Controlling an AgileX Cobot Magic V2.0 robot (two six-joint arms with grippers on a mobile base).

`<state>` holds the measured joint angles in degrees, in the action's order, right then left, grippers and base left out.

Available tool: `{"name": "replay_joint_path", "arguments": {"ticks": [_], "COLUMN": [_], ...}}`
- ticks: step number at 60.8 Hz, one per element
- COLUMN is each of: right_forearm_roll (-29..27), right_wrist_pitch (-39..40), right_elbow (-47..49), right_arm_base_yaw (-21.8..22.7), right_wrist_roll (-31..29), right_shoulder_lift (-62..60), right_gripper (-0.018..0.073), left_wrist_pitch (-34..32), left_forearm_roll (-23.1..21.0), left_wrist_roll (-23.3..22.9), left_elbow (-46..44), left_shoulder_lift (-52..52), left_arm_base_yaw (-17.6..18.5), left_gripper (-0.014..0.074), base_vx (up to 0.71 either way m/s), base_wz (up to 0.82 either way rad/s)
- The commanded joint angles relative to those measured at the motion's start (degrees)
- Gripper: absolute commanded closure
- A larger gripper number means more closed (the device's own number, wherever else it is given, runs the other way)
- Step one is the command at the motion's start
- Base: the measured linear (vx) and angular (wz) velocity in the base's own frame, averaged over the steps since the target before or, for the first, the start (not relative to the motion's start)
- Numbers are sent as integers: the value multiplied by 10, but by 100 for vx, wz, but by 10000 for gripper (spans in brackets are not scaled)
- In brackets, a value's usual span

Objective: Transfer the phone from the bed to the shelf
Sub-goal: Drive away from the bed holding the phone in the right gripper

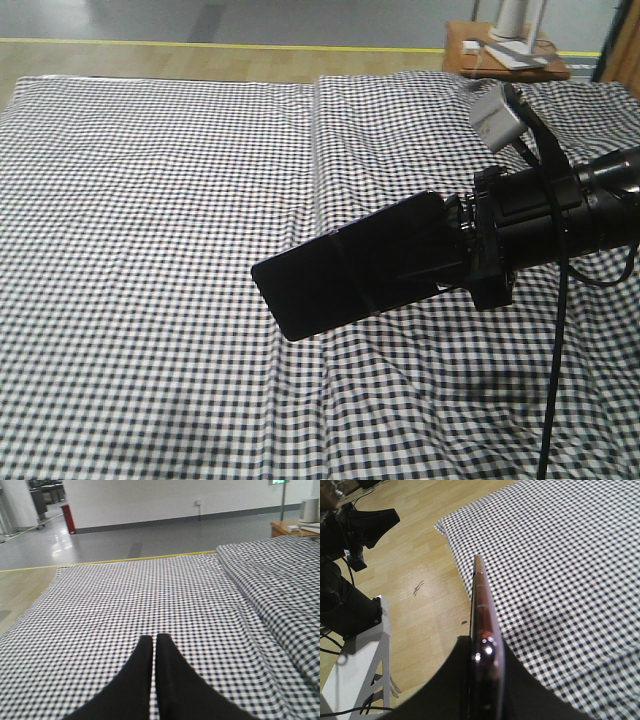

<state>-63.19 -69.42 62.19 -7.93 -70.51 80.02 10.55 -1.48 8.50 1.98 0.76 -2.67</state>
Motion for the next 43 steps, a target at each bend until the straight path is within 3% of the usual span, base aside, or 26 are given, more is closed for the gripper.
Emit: {"name": "replay_joint_path", "arguments": {"ticks": [1,43], "right_forearm_roll": [-49,-49], "right_wrist_pitch": [-43,-43], "right_elbow": [15,15], "right_arm_base_yaw": [1,1], "right_wrist_roll": [-2,-2], "right_shoulder_lift": [-20,-20], "right_gripper": [561,561], "left_wrist_pitch": [-41,-41], "left_forearm_roll": [-5,-5], "left_wrist_roll": [-3,-3], "left_elbow": [-13,-13], "left_shoulder_lift": [7,7], "left_arm_base_yaw": [-1,-1], "left_gripper": [595,595], "base_vx": [-8,-12], "base_wz": [34,49]}}
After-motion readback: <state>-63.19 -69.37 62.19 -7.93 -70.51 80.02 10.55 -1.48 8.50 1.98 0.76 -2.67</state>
